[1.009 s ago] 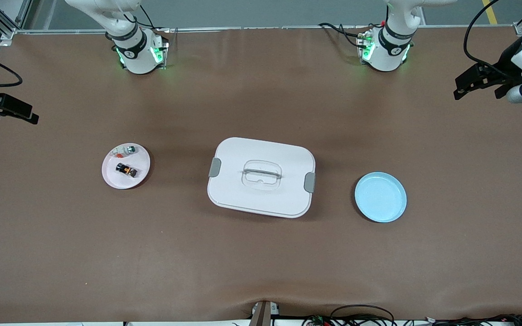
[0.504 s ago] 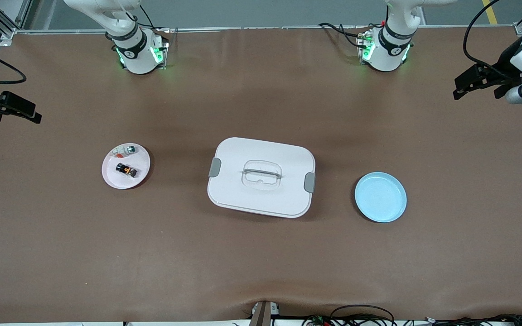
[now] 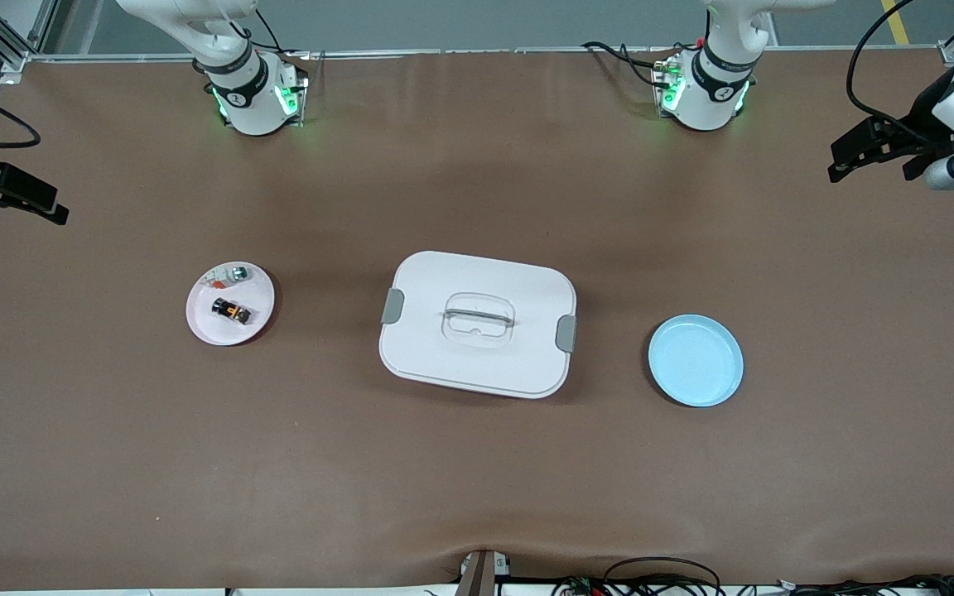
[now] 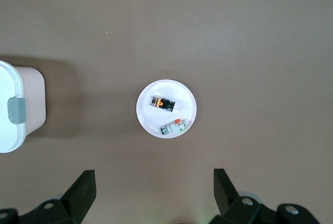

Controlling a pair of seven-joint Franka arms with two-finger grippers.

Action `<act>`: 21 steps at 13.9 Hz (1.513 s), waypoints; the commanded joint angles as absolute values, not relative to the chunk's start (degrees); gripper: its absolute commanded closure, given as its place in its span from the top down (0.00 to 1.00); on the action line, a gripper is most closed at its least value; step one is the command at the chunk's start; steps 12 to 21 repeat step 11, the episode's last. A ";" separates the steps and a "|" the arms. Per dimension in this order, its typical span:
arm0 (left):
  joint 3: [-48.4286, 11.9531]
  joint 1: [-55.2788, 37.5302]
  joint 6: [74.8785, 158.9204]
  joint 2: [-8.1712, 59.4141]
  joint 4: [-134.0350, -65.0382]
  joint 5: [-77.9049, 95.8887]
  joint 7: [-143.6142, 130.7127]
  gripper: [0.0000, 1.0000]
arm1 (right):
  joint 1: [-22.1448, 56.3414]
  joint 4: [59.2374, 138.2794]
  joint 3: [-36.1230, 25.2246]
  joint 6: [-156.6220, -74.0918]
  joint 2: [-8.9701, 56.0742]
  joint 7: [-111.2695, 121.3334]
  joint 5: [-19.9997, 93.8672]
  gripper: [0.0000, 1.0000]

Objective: Transfer orange switch to right arm and place

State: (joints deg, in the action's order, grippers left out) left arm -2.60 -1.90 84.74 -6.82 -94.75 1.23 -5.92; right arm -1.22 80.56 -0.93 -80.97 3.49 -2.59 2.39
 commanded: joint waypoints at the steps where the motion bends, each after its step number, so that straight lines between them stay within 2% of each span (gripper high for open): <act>1: -2.37 -1.93 84.02 -7.03 -94.31 0.88 -4.92 1.00 | -0.88 80.60 -1.41 -81.21 2.11 -2.29 2.64 1.00; 21: -2.37 -1.93 84.11 -6.94 -94.31 0.88 -4.92 1.00 | -0.97 80.60 -1.49 -80.77 1.93 -2.46 2.64 1.00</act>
